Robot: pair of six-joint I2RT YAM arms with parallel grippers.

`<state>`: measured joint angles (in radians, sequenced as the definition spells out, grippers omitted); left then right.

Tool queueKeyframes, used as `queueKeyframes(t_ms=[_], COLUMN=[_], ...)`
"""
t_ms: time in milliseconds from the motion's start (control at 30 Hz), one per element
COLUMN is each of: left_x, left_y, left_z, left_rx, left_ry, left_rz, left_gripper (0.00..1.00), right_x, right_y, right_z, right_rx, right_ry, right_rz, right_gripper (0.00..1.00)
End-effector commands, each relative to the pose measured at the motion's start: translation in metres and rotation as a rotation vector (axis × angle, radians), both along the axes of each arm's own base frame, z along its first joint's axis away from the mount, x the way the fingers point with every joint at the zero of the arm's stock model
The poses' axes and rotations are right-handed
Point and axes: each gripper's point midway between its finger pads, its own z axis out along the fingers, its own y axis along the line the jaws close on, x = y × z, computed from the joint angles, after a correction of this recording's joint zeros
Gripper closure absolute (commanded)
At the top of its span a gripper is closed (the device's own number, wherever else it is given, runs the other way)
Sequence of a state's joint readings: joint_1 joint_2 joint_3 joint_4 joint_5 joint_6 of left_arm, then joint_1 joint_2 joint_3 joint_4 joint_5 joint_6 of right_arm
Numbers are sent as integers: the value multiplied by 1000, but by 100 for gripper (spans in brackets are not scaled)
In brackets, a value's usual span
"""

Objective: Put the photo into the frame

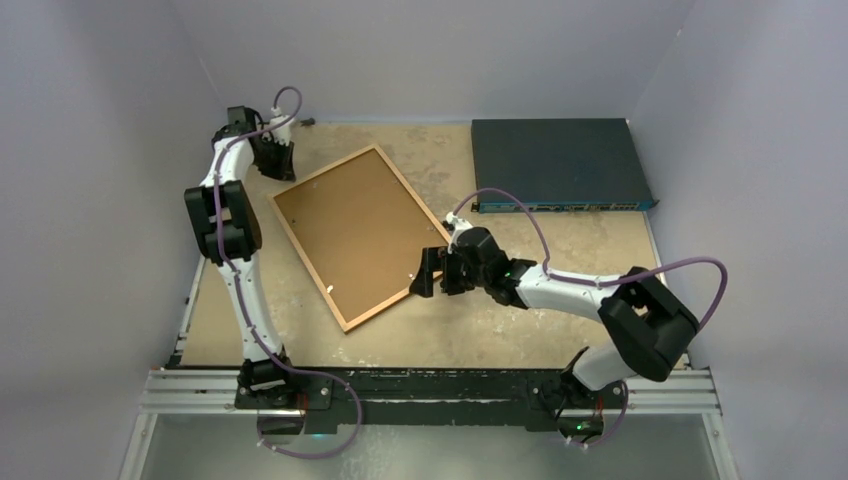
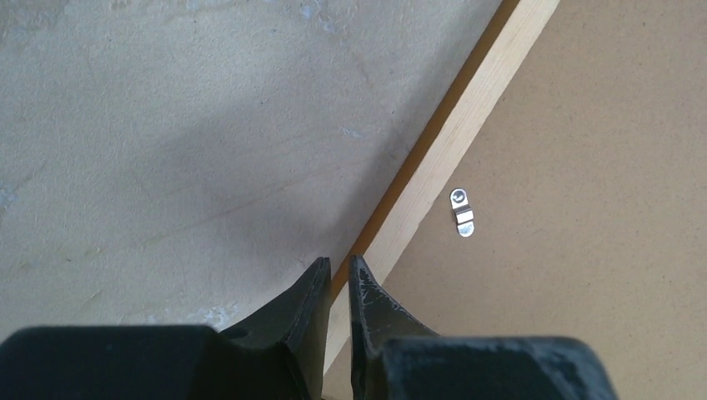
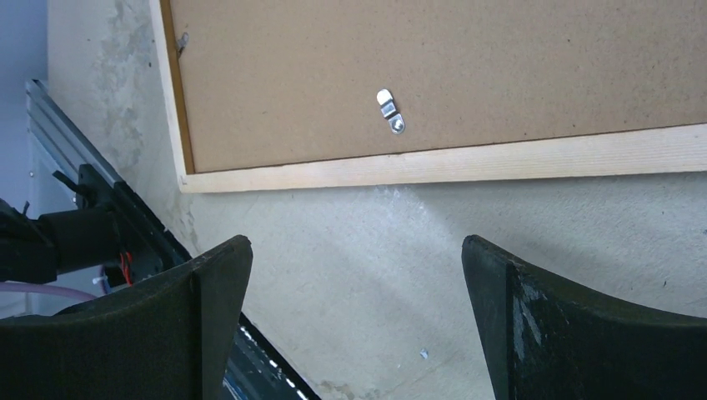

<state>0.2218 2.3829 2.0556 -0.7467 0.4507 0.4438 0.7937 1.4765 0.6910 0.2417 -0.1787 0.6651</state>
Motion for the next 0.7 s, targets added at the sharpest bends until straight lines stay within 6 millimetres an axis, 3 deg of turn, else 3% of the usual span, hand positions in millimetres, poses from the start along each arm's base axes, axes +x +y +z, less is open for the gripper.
queueKeyframes(t_ms=[0,67,200,467,667], left_x=[-24,-35,-55,-98,-151], left_y=[-3,-7,-8,-1,-5], left_z=[-25,-30,-41,-53,-51], left_rx=[-18,-29,-19,-52,-86], left_ry=[104,132,182,271,325], left_rz=[-48,-75,-121,-146,-186], left_gripper=[90,93,98,100,100], right_x=[8,12,10,-1,-1], right_y=[11,15,17,12,15], right_z=[33,40,35,0,-10], right_rx=[87,93,80,24,25], right_ry=[-69,-86,-61,47,73], right_rz=[5,10,25,29,28], right_gripper=[2,1,1,1,1])
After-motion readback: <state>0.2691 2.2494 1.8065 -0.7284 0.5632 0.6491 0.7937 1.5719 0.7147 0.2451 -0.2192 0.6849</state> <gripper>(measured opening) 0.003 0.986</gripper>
